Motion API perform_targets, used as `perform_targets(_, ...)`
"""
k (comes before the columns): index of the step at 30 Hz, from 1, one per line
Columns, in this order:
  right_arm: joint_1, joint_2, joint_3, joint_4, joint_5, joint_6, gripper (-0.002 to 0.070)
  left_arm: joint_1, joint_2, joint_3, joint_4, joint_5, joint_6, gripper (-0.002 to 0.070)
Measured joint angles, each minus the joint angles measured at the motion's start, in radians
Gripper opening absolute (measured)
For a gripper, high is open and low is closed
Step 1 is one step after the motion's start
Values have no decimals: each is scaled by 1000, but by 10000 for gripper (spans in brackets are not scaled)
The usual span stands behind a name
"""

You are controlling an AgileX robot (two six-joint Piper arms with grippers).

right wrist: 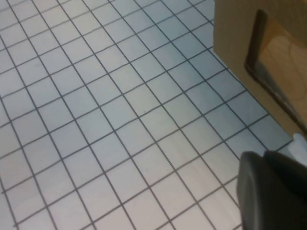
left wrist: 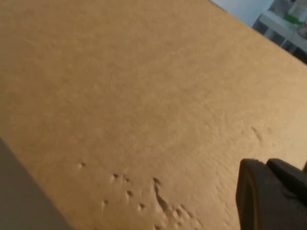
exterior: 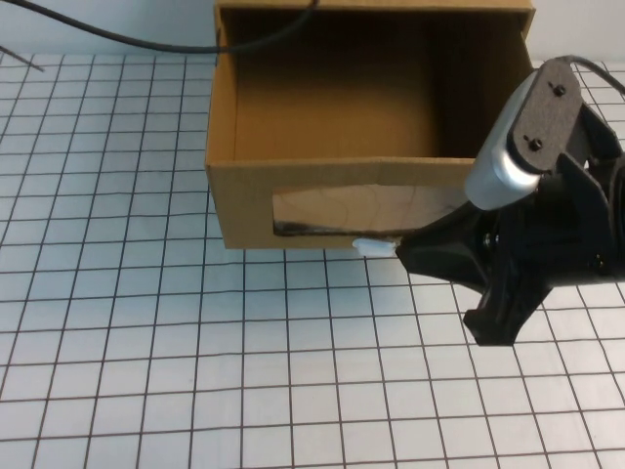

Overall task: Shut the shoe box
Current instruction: Press the shoe box with left arm, then close the shoe box with your right arm

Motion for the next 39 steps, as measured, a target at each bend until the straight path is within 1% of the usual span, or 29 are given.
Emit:
perform_targets(4, 0, 13, -2, -44, -34, 0, -14, -44, 117, -116, 63, 33, -66, -5)
perform_targets(9, 0, 83, -4, -106, -157, 0, -14, -51, 144, -148, 70, 23, -92, -5)
perform_targets(14, -22, 228, -83, -108, -200, 0, -14, -51, 145, -149, 74, 25, -96, -5)
perform_targets(20, -39, 378, -285, -104, -188, 0, -14, -51, 145, -150, 76, 26, -96, -5)
perform_targets(24, -55, 465, -421, -104, -143, 0, -14, -51, 145, -150, 77, 26, -96, -5)
perform_targets(30, -100, 594, -580, -72, -131, 2, -14, -51, 145, -150, 77, 26, -94, -5)
perform_targets(35, -131, 675, -686, -40, -110, -2, -14, -53, 145, -150, 77, 27, -92, -5)
perform_targets(39, -136, 688, -720, -33, -72, 1, -14, -53, 145, -150, 78, 27, -92, -5)
